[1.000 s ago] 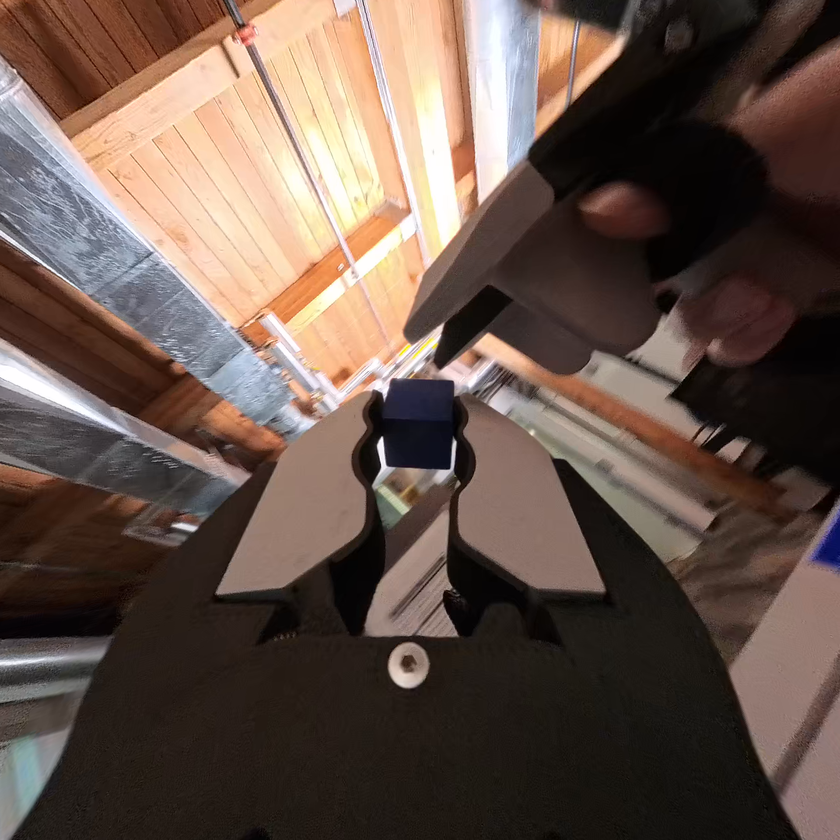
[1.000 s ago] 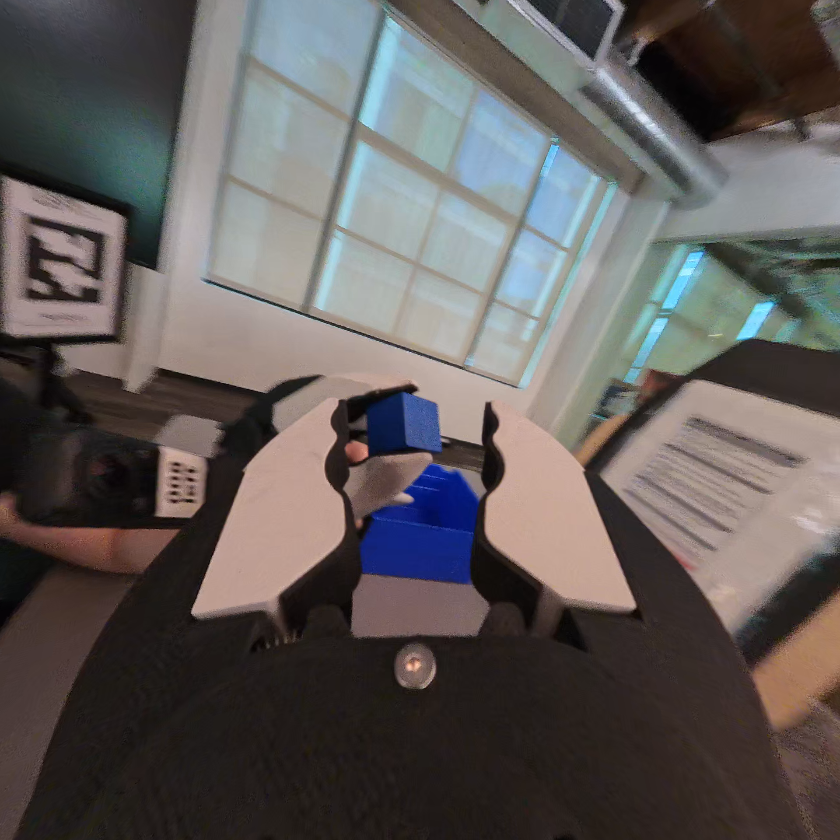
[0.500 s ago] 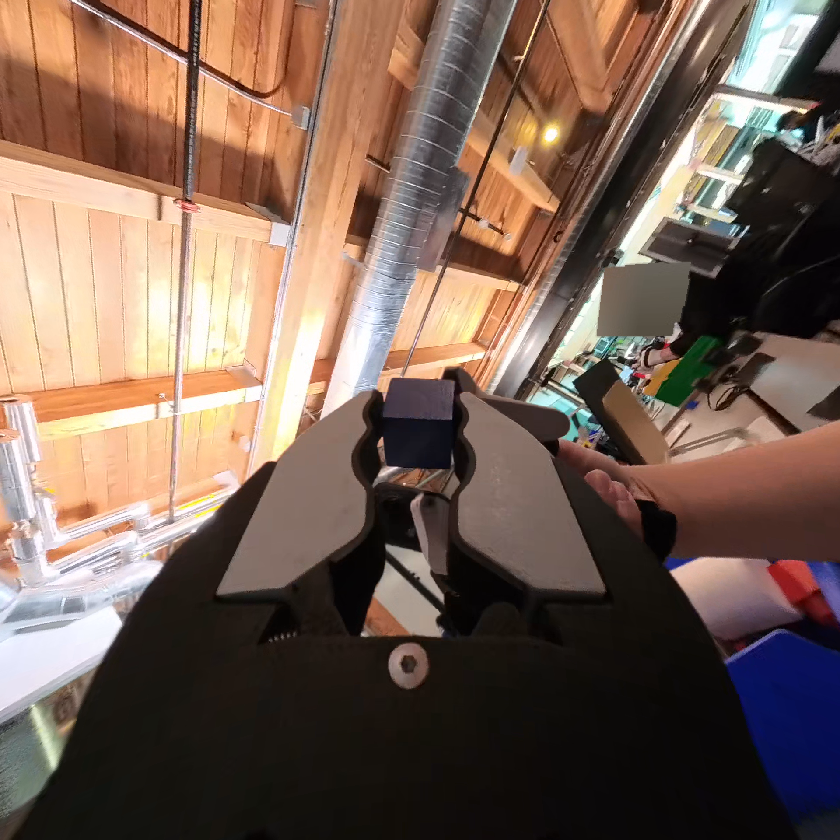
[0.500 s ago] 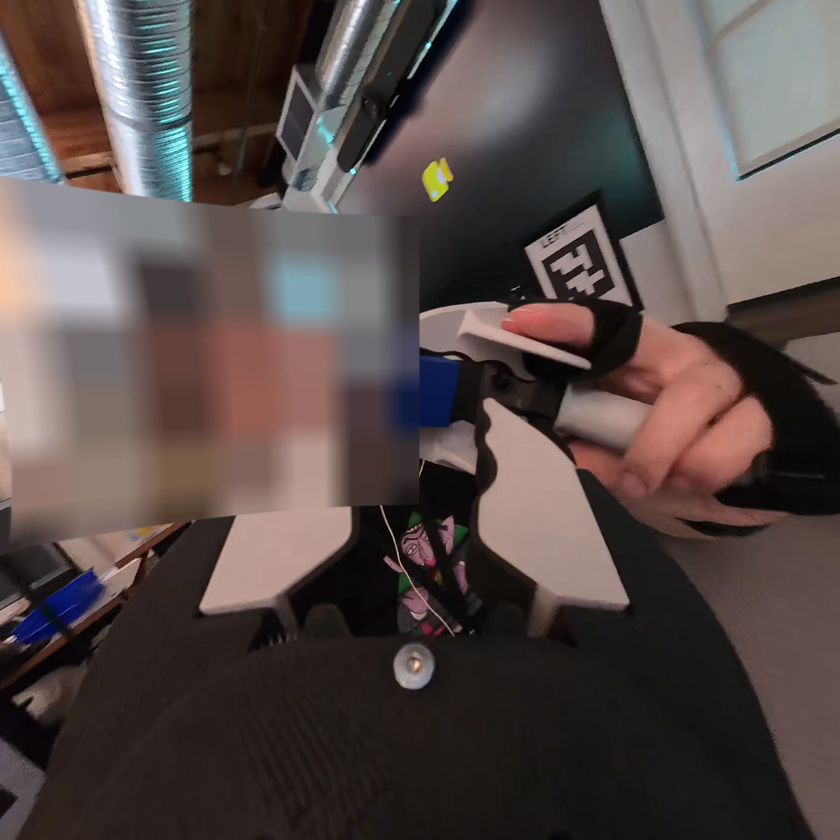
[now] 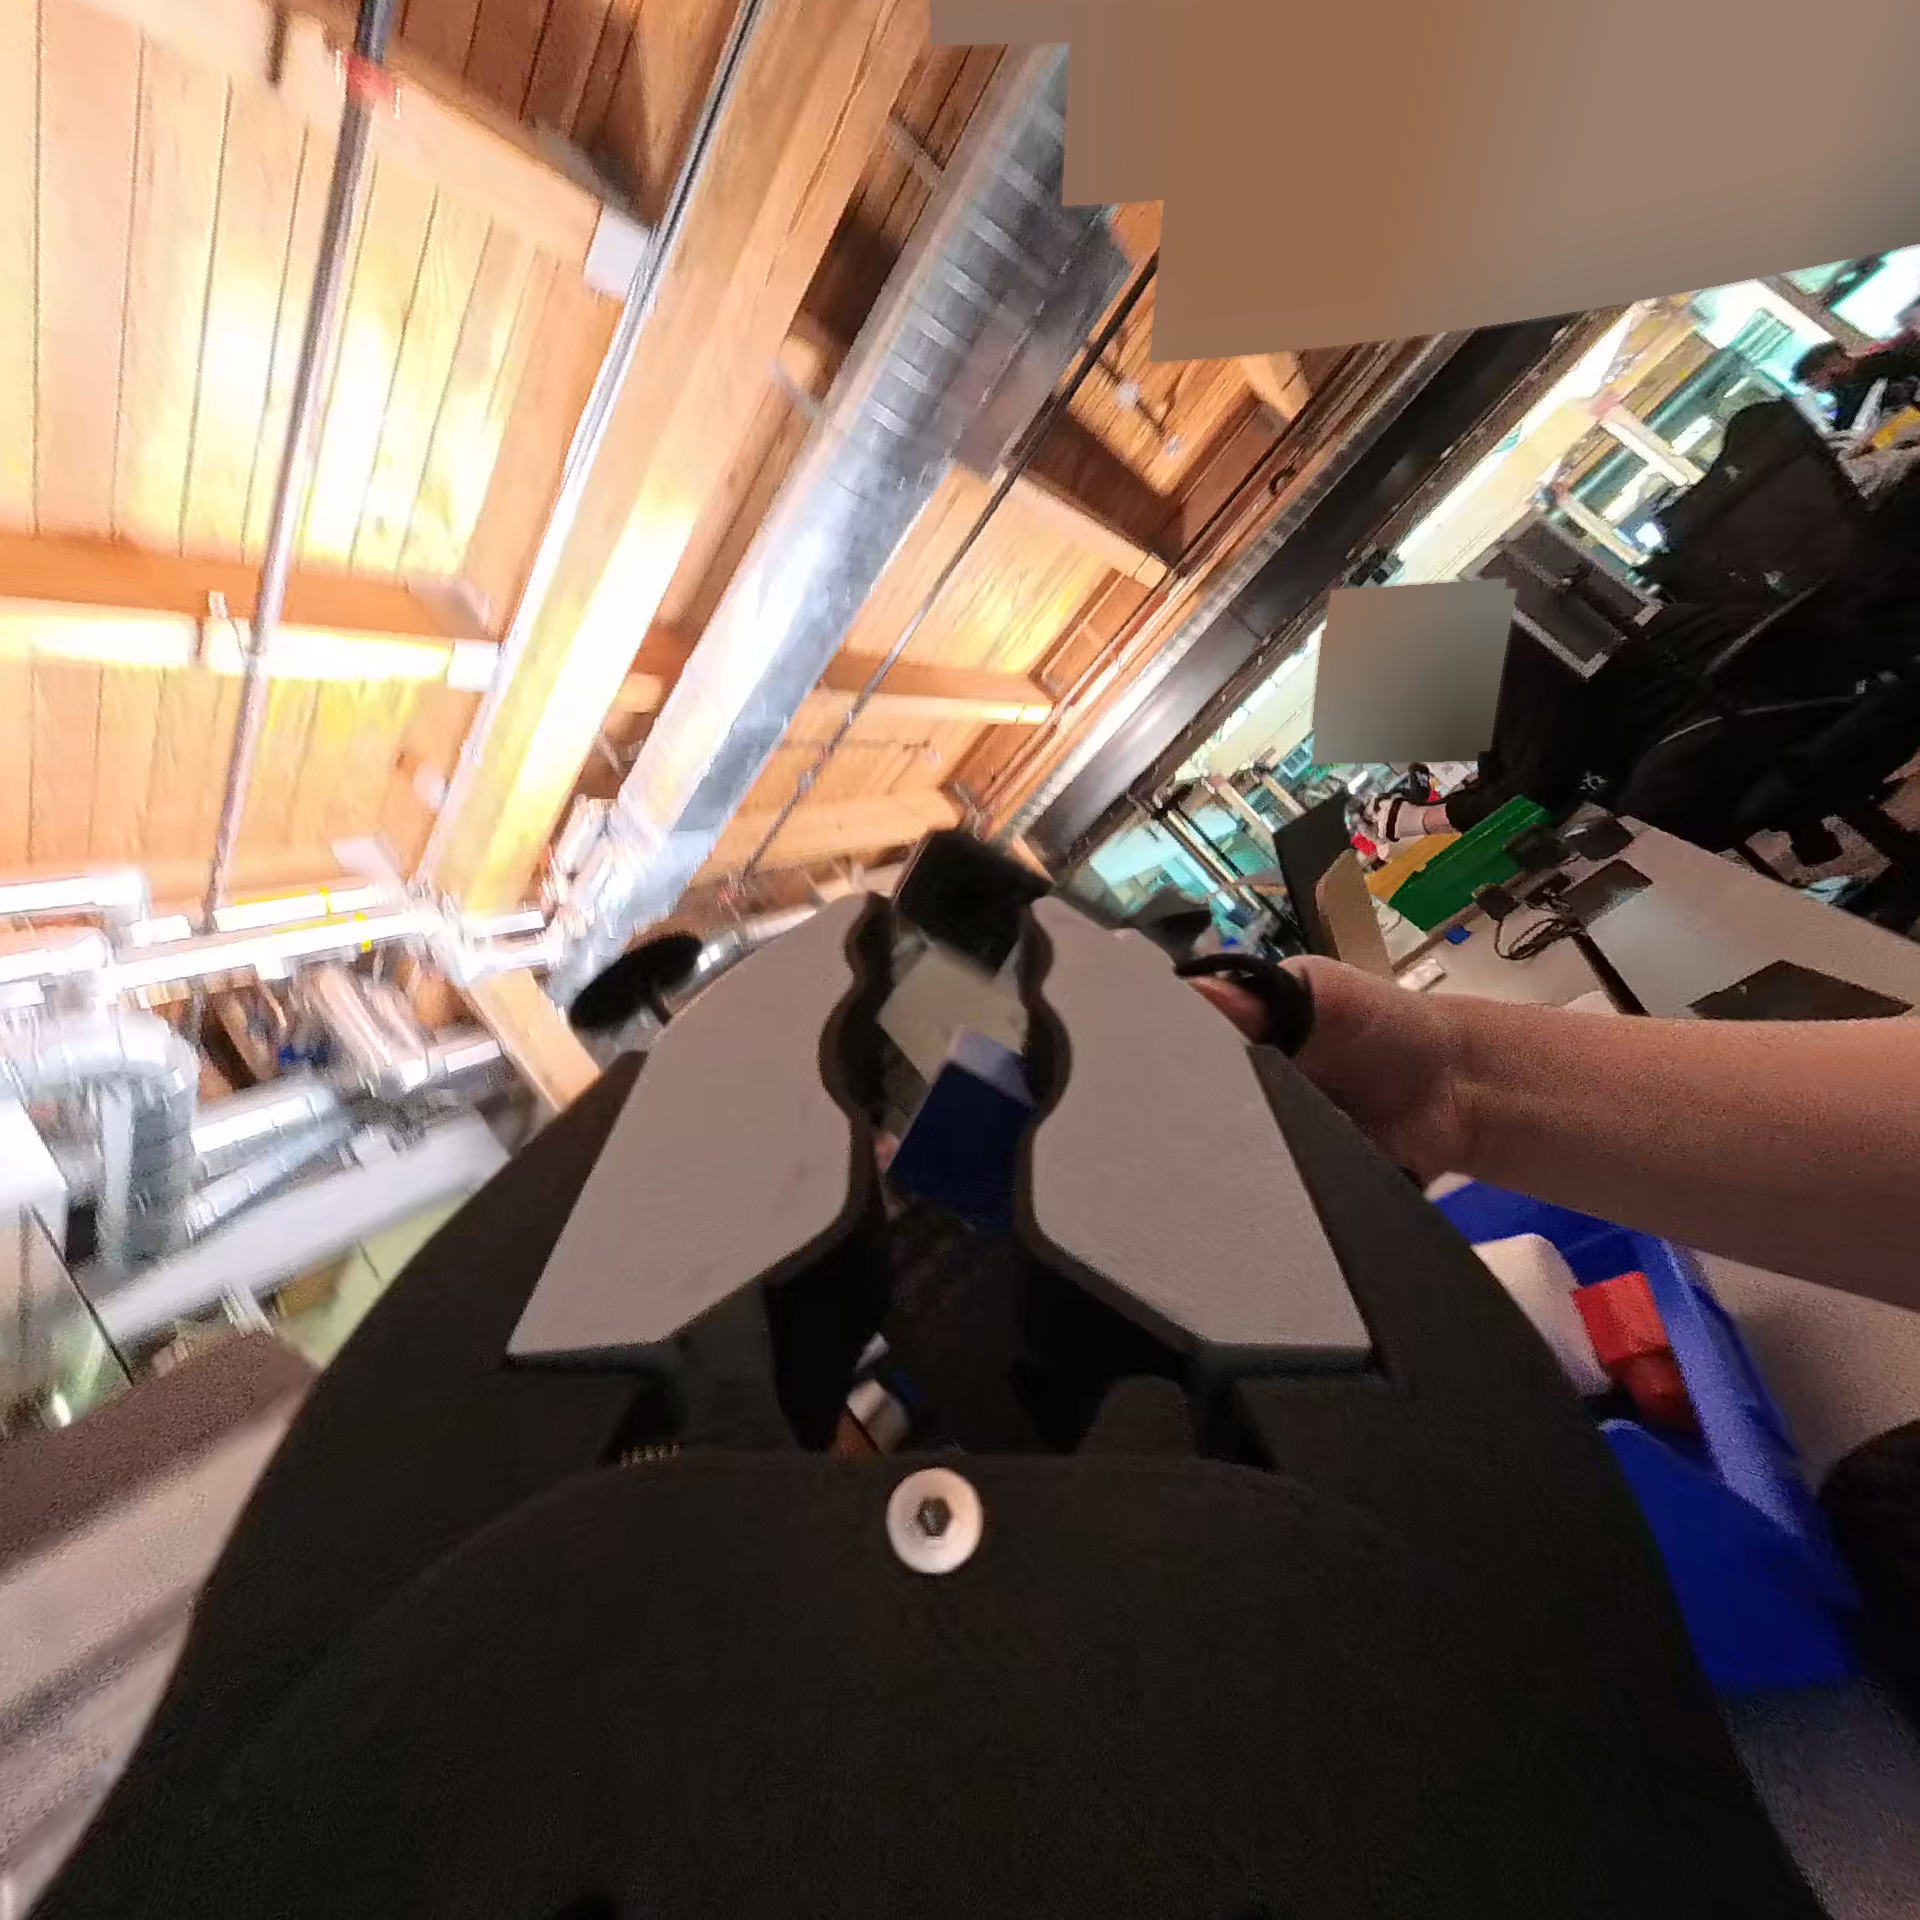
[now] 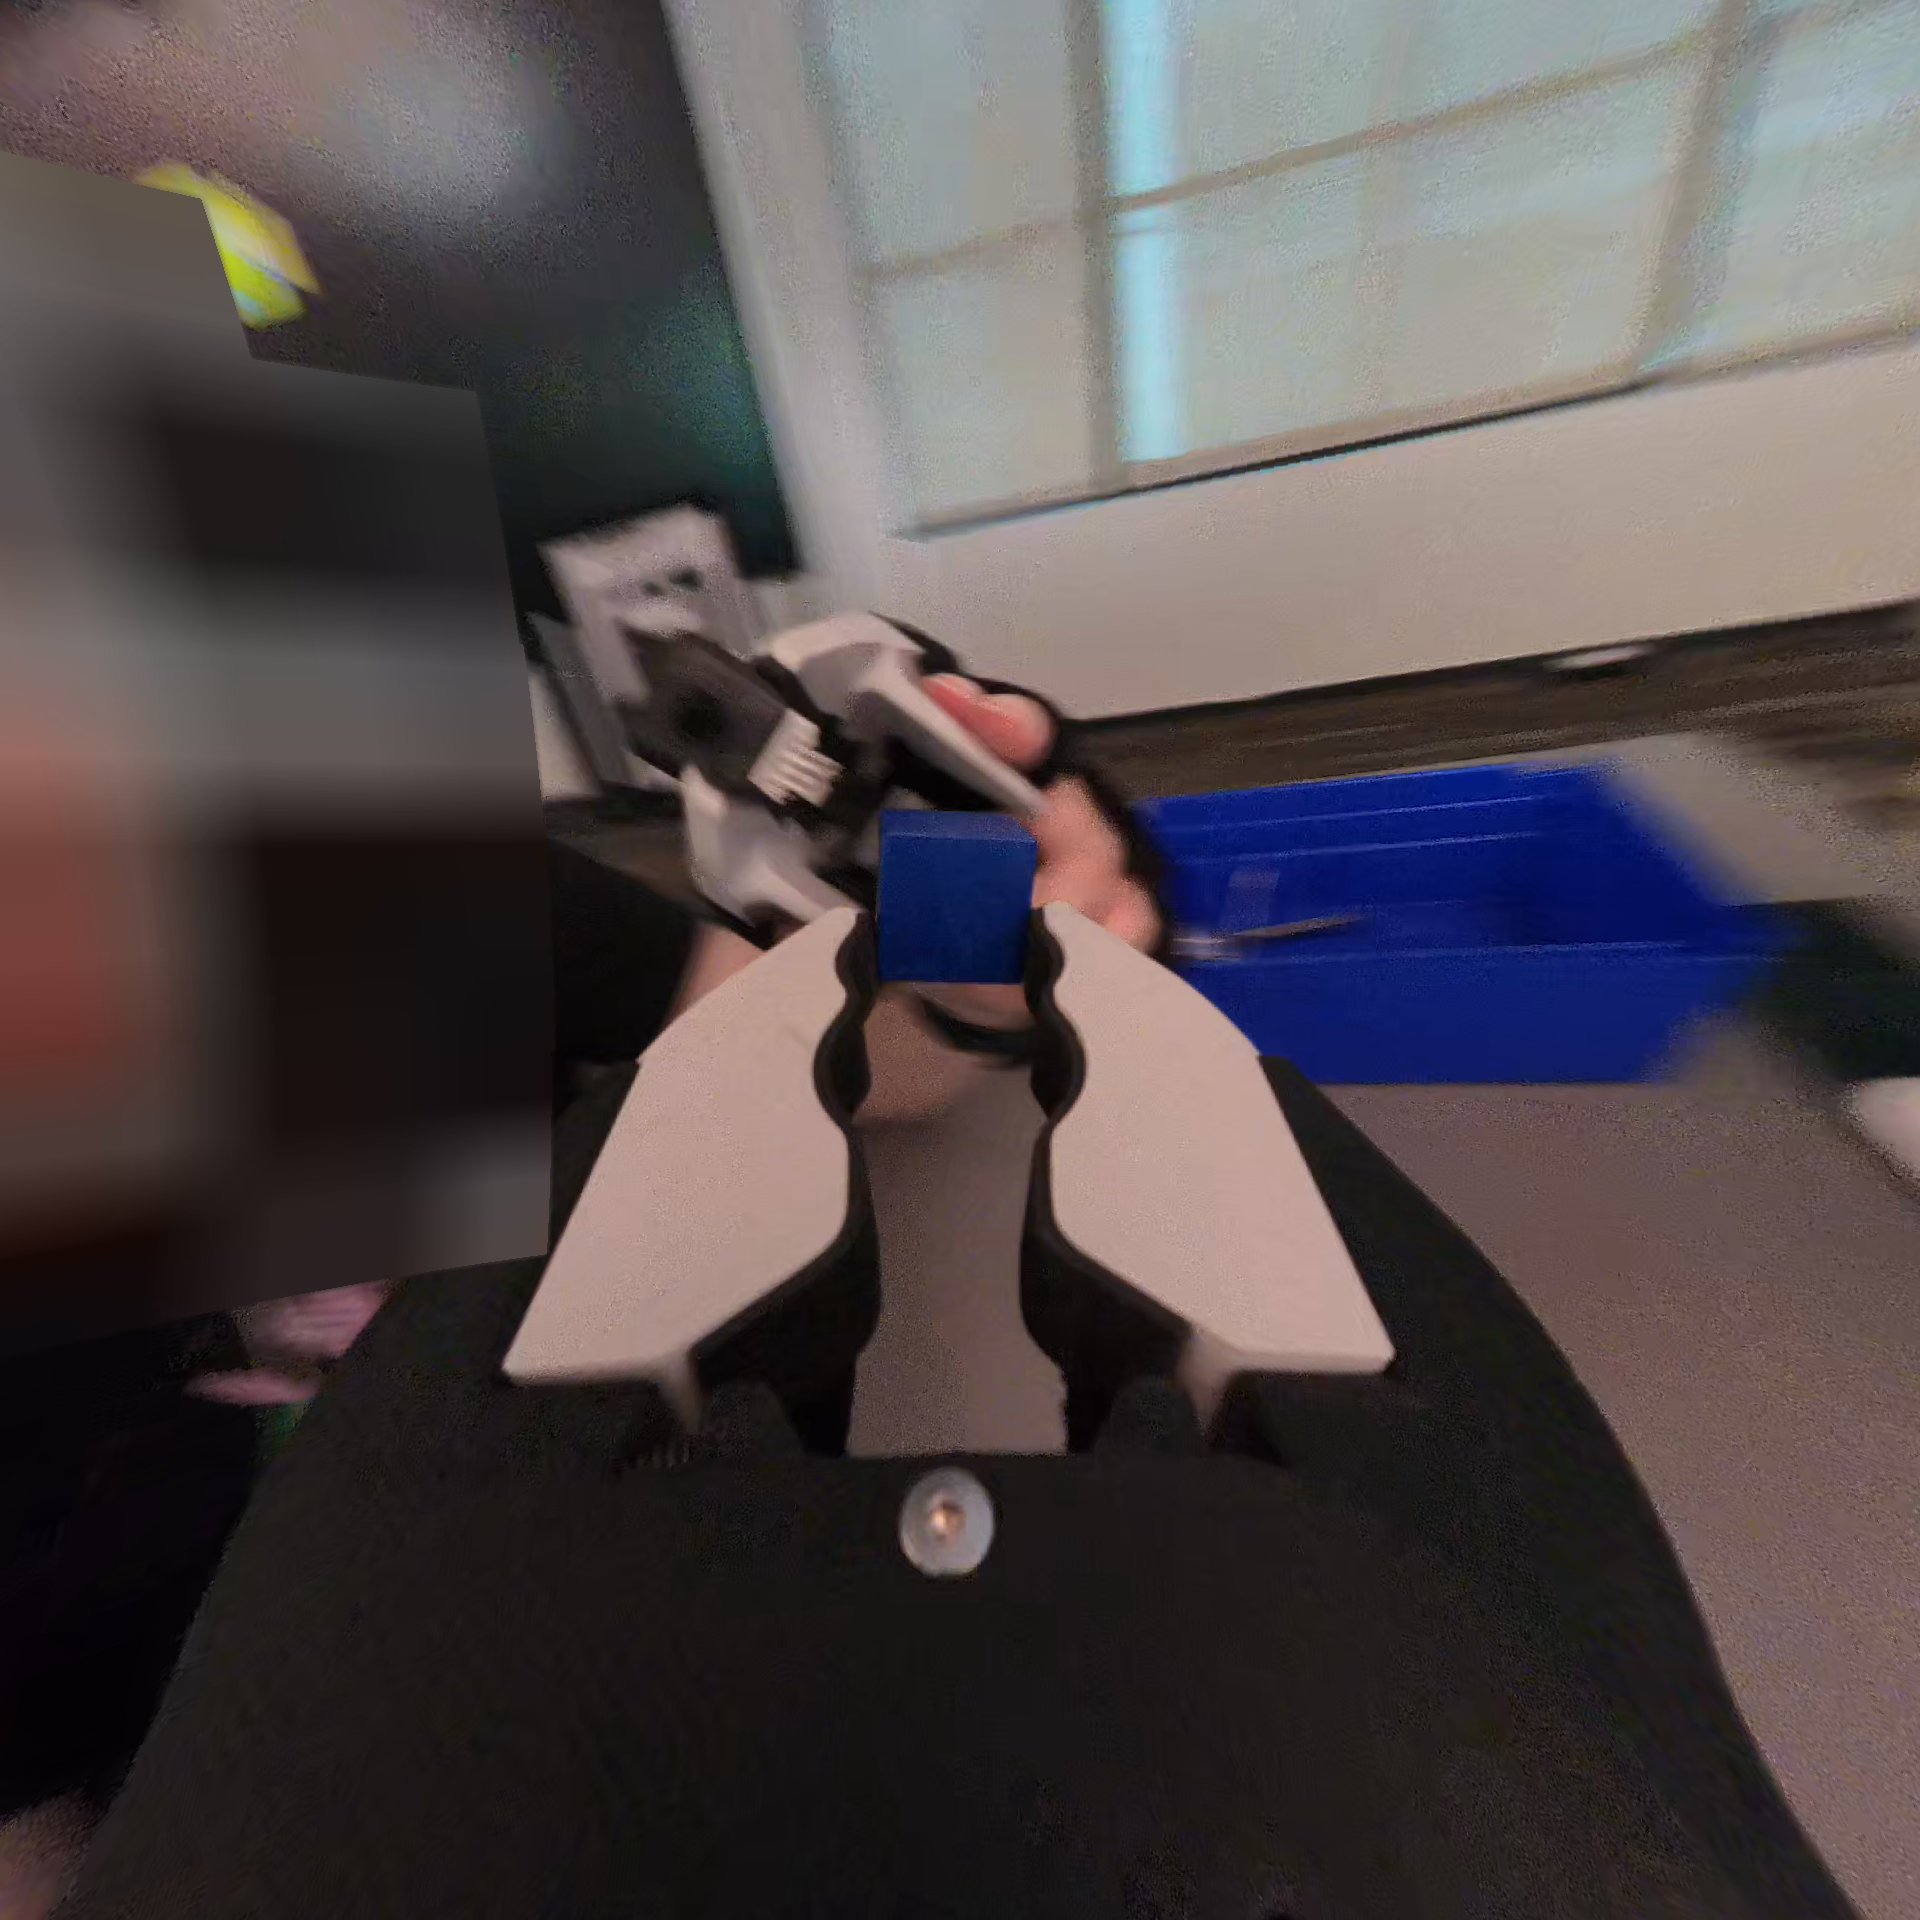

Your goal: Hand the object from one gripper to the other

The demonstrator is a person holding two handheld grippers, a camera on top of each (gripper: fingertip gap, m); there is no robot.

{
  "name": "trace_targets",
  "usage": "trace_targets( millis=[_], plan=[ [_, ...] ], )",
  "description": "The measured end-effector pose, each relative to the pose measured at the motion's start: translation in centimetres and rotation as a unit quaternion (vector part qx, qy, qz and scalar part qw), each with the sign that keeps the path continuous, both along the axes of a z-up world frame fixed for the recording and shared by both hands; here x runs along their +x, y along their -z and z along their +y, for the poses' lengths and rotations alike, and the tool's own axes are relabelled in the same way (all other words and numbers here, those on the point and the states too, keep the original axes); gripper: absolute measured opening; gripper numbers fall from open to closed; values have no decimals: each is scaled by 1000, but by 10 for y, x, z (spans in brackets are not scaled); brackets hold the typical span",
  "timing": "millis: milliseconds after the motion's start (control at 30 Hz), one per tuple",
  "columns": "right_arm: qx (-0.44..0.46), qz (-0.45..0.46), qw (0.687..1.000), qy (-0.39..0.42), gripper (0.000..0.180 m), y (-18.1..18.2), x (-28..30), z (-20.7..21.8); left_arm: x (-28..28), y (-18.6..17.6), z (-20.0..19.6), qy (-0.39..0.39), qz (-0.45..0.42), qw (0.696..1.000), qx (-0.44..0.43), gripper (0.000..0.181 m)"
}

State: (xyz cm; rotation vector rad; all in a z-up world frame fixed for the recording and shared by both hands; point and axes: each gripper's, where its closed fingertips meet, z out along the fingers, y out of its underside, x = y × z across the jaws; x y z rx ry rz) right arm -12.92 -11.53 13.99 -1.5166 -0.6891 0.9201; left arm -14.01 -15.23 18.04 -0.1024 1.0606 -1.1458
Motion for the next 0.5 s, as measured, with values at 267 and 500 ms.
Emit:
trace_targets(
  millis=[267,500],
  plan=[
    [272,-352,857,260,29,-1,45,6,37,20,31,97,342,902,-247,55],
    [335,-555,687,328,28,14,46,31,62,54,56,-46,388,885,-253,39]
  ],
)
